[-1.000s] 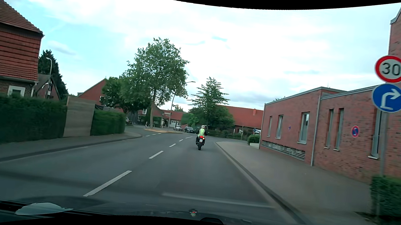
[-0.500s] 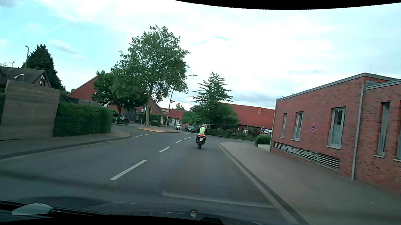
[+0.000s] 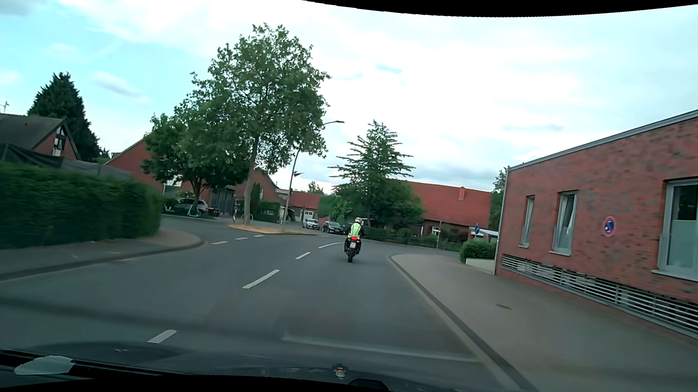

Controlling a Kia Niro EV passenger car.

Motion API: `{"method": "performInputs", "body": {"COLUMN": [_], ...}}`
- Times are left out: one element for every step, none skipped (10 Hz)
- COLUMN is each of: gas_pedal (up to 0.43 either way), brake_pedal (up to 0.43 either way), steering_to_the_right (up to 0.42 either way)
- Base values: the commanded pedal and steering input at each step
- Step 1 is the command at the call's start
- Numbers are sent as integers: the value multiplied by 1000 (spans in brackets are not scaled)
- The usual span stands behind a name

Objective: Follow the waypoints while adhering to traffic rules and regulations

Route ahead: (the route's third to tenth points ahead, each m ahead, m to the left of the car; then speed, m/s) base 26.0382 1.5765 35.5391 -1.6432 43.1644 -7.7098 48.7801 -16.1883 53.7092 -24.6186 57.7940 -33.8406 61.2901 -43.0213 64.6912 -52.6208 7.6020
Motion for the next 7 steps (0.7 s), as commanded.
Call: {"method": "performInputs", "body": {"gas_pedal": [87,87,87,87,87,87,87], "brake_pedal": [0,0,0,0,0,0,0], "steering_to_the_right": [-10,-10,-10,-10,-10,-10,-8]}}
